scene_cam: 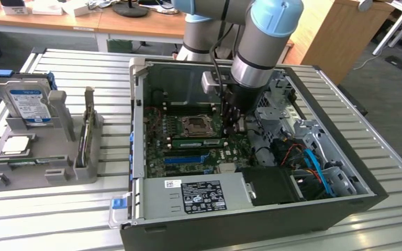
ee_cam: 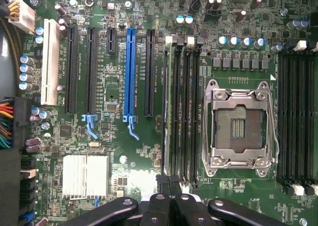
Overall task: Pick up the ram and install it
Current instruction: 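Press down the ram until it locks into place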
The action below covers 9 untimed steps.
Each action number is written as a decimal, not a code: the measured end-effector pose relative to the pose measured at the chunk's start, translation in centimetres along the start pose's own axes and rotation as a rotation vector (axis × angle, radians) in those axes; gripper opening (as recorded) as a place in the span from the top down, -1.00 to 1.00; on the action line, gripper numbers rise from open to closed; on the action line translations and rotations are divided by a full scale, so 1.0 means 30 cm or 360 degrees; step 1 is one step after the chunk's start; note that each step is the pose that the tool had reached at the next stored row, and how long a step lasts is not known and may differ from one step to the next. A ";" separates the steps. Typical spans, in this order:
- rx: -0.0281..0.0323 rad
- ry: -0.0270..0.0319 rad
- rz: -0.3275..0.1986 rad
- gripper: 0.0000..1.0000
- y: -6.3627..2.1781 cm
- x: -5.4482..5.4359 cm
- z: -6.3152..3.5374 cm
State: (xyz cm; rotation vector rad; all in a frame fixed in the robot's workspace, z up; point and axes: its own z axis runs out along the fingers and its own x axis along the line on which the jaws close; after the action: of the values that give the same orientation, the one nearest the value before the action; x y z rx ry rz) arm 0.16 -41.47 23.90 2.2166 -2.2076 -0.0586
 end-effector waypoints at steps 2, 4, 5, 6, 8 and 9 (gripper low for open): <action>-0.00001 0.00000 0.0000 0.79 0.000 0.000 0.004; 0.00000 -0.00001 0.0000 0.79 0.000 0.000 0.009; 0.00000 0.00000 0.0000 0.79 0.000 0.000 0.010; -0.00001 0.00002 0.0000 0.79 0.000 0.000 0.011; -0.00002 0.00003 0.0000 0.79 0.000 0.000 0.011; -0.00001 0.00002 0.0000 0.79 0.000 0.000 0.011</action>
State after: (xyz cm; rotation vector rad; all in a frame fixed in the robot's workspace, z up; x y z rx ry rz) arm 0.16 -41.47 23.57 2.2166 -2.2074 -0.0585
